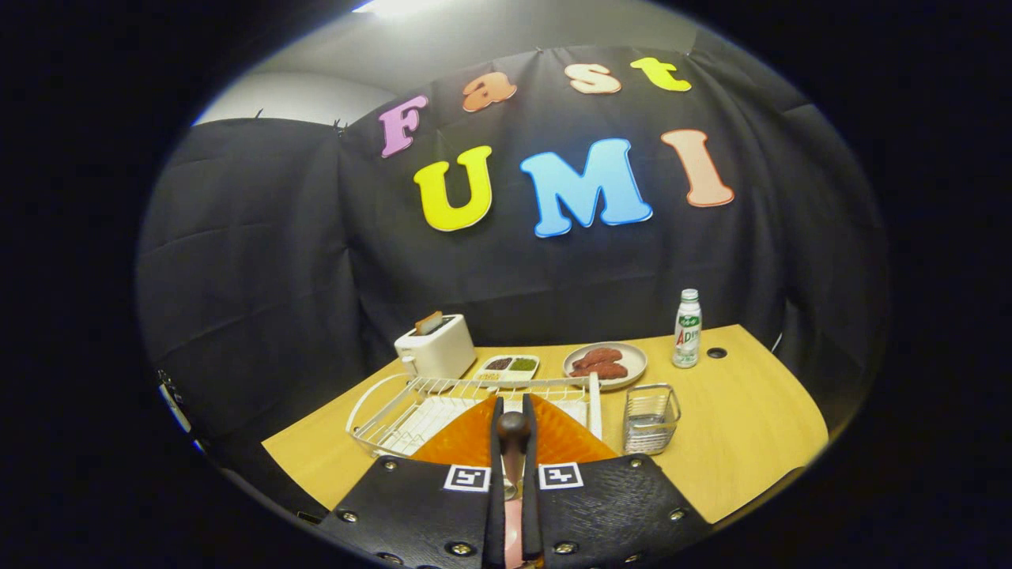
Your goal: Take the plate from the dish rack, then take the spoon from the basket and place it into the plate.
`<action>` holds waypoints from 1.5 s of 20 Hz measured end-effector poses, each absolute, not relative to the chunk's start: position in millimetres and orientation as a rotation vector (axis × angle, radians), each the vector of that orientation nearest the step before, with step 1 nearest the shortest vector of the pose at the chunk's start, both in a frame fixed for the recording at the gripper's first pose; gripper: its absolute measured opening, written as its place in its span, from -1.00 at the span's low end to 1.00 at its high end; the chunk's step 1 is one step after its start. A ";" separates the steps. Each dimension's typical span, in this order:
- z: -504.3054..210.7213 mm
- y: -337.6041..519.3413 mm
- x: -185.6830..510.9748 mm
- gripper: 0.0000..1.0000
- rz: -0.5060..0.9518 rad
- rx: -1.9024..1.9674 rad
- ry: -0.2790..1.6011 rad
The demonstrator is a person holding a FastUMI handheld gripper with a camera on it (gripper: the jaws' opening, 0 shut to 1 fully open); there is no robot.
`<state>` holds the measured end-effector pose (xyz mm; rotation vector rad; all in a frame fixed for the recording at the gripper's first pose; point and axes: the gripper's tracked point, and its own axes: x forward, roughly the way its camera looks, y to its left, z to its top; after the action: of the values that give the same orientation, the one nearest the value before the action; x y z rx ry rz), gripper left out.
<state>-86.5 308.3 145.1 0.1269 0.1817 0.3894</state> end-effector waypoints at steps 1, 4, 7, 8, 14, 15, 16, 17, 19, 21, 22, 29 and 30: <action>137.1 316.2 -88.8 -0.84 0.403 0.130 0.194; 122.0 334.9 -90.2 -0.84 0.443 0.139 0.217; 103.3 355.9 -88.5 -0.84 0.496 0.174 0.237; 94.2 361.5 -88.5 -0.84 0.507 0.180 0.252; 60.8 383.7 -90.6 -0.83 0.560 0.220 0.294; 52.9 383.4 -91.5 -0.84 0.564 0.212 0.304; 45.9 381.9 -92.5 -0.84 0.567 0.204 0.316; 49.3 379.7 -94.7 -0.84 0.576 0.226 0.299; 45.0 375.7 -91.5 -0.84 0.568 0.238 0.305; 40.7 366.4 -87.4 -0.76 0.549 0.235 0.325; 38.9 364.2 -86.9 -0.72 0.542 0.228 0.330; 44.9 326.2 -80.7 -0.63 0.477 0.151 0.314; 42.5 323.1 -79.9 -0.63 0.465 0.133 0.321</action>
<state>-79.9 323.1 42.5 0.1329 0.3213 0.4653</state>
